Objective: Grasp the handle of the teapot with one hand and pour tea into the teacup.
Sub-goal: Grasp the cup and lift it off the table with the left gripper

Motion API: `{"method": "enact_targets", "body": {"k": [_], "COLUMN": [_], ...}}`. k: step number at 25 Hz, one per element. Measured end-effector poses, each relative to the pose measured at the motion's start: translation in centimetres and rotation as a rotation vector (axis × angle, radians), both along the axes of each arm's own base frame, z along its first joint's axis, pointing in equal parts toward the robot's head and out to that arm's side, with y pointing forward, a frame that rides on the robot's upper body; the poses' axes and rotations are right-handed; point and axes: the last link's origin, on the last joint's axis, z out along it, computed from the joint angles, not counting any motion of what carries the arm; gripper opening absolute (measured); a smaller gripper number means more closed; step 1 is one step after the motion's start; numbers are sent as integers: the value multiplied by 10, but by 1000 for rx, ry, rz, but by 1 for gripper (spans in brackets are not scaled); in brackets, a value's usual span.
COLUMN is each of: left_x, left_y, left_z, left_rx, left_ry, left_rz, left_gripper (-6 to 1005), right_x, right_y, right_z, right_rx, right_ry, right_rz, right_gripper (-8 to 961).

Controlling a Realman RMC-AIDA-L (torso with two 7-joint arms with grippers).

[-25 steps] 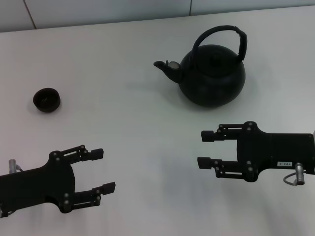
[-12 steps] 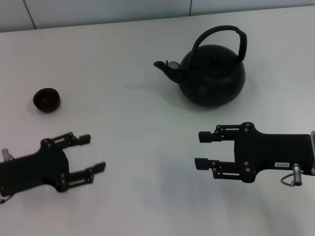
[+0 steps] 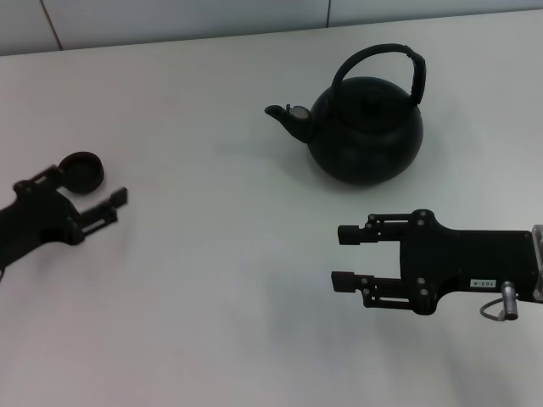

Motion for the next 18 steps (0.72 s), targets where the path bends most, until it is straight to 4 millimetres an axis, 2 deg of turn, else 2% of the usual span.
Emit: {"method": "enact_targets", "body": {"k": [4,12,18], "left_x": [-10,-21,-21], "left_y": [6,11,14], "left_z": [-1,-5,-3], "left_rx": [74,115,135], "left_ry": [27,77,88], "left_rz": [53,125,118], "left_gripper": [736,729,725], "right_x": [-1,-4,-5], "right_y": [0,2,4], "right_z": [0,1,1], "right_rx": [1,5,6], "right_ry": [3,10,9], "right_rz": [1,16,20], "right_gripper": [598,598,598]}}
